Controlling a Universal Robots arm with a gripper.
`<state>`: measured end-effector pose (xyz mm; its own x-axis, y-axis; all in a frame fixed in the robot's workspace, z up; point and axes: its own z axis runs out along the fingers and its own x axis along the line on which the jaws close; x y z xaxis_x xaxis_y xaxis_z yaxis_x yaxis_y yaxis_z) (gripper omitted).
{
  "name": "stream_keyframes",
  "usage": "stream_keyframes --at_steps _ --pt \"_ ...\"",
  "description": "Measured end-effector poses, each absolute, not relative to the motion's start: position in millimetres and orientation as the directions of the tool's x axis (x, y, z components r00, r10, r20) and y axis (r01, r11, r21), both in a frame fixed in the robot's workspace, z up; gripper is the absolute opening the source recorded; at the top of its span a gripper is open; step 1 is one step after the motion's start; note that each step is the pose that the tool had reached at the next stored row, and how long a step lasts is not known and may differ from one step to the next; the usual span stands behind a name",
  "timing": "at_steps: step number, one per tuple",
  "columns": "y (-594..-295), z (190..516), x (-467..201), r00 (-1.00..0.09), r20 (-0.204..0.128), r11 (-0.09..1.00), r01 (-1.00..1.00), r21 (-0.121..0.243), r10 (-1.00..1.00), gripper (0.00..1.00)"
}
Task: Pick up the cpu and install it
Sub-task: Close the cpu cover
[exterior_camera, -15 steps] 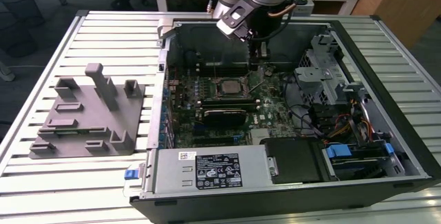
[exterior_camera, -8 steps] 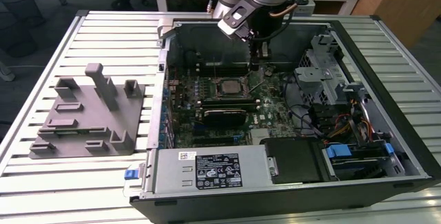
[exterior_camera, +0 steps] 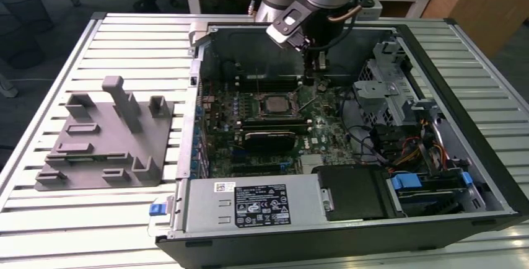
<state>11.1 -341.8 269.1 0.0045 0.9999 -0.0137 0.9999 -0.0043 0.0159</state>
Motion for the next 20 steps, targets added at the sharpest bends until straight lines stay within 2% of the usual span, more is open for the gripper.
stream_keyframes --at_steps 20 --pt "-340.4 262.1 18.2 -0.011 -0.014 0.011 1.000 0.016 1.000 0.11"
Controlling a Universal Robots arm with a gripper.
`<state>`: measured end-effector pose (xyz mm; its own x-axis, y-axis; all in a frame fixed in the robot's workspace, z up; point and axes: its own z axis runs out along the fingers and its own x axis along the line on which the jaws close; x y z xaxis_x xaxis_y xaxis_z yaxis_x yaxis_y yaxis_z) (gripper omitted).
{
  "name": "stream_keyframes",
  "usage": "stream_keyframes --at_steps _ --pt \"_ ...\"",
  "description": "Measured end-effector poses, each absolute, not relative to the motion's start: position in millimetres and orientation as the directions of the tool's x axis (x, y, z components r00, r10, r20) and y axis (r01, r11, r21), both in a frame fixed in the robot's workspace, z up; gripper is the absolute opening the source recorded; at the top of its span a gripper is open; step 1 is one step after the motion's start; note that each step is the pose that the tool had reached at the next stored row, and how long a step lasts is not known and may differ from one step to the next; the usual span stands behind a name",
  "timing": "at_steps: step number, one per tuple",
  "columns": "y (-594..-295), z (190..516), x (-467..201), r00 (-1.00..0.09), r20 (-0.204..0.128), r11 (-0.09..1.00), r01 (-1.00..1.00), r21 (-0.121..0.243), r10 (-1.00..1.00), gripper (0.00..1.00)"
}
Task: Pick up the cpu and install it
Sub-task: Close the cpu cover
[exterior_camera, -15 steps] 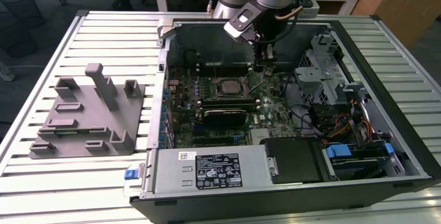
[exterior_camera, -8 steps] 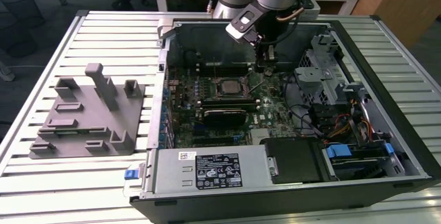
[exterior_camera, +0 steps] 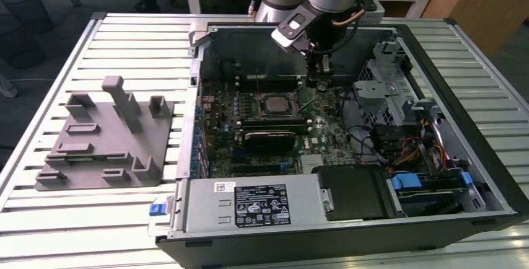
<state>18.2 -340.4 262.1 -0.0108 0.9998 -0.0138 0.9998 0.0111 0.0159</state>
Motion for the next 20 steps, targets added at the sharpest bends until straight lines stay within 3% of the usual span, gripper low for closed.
stream_keyframes --at_steps 20 --pt "-339.0 261.0 27.3 -0.011 -0.014 0.011 1.000 0.016 1.000 0.11"
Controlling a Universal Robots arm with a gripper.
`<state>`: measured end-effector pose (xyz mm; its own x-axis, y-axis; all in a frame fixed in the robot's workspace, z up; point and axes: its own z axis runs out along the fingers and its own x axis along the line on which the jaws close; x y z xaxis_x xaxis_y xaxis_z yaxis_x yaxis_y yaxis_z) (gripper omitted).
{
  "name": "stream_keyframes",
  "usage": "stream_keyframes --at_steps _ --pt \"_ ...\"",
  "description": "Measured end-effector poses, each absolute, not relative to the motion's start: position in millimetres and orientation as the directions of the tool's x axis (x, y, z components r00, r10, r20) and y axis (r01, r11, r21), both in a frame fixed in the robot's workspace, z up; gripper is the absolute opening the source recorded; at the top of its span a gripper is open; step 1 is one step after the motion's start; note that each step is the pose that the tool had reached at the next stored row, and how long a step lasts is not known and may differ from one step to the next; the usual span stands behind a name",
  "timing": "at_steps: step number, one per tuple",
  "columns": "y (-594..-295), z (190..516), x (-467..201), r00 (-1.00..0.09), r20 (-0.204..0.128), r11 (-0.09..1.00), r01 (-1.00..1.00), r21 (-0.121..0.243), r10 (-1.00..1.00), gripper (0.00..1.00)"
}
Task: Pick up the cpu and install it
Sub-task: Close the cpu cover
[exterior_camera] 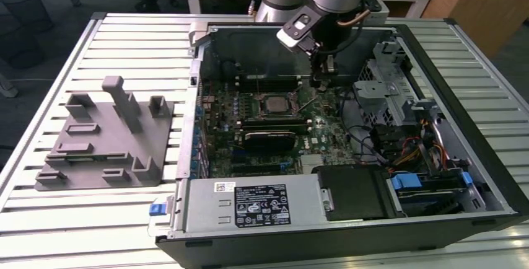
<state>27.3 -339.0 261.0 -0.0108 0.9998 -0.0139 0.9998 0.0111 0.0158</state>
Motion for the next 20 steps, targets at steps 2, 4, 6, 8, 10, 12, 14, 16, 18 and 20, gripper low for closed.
stream_keyframes --at_steps 2,4,6,8,10,12,14,16,18,20 --pt "-338.6 260.9 29.5 -0.011 -0.014 0.011 1.000 0.016 1.000 0.11" --pt "-338.3 260.7 31.1 -0.011 -0.014 0.011 1.000 0.016 1.000 0.11" --pt "-338.0 260.5 32.8 -0.011 -0.014 0.011 1.000 0.016 1.000 0.11" --pt "-337.5 260.2 34.8 -0.011 -0.014 0.011 1.000 0.016 1.000 0.11" --pt "-337.1 259.9 36.6 -0.011 -0.014 0.011 1.000 0.016 1.000 0.11" --pt "-336.6 259.5 38.6 -0.011 -0.014 0.011 1.000 0.015 1.000 0.11" --pt "-336.1 258.8 40.9 -0.011 -0.014 0.011 1.000 0.015 1.000 0.11" --pt "-335.6 257.6 43.3 -0.011 -0.014 0.011 1.000 0.014 1.000 0.11" --pt "-335.1 256.3 45.2 -0.011 -0.014 0.011 1.000 0.013 1.000 0.11" --pt "-334.7 254.8 46.6 -0.011 -0.014 0.011 1.000 0.012 1.000 0.11"
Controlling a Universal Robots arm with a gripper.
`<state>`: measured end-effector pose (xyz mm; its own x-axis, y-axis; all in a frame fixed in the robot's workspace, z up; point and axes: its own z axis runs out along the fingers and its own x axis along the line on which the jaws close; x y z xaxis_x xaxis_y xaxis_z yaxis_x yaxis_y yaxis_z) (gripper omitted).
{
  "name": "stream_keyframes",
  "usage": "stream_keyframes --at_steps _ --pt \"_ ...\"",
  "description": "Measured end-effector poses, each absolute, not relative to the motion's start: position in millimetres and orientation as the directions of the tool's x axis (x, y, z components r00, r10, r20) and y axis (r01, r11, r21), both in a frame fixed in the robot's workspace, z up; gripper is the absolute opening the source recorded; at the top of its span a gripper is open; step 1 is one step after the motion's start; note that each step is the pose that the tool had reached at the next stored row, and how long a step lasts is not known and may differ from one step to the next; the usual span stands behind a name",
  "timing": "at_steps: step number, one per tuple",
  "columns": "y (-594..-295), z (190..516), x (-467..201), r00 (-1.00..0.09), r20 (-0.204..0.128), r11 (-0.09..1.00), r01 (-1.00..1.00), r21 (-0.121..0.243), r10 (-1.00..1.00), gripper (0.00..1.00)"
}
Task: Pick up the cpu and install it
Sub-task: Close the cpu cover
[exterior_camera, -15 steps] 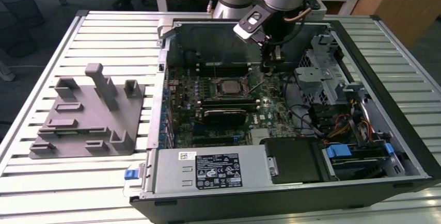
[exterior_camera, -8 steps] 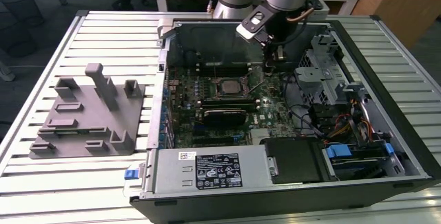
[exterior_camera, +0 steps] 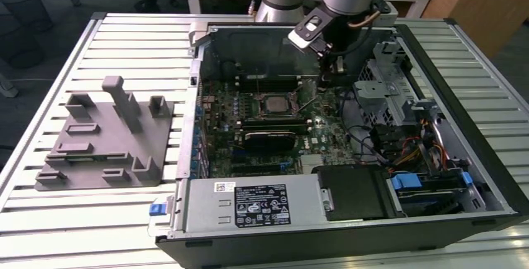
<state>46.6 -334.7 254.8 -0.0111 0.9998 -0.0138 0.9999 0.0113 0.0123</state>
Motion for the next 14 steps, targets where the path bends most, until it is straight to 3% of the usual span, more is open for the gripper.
stream_keyframes --at_steps 14 --pt "-333.9 242.3 41.9 -0.012 -0.014 0.012 1.000 0.012 1.000 0.11"
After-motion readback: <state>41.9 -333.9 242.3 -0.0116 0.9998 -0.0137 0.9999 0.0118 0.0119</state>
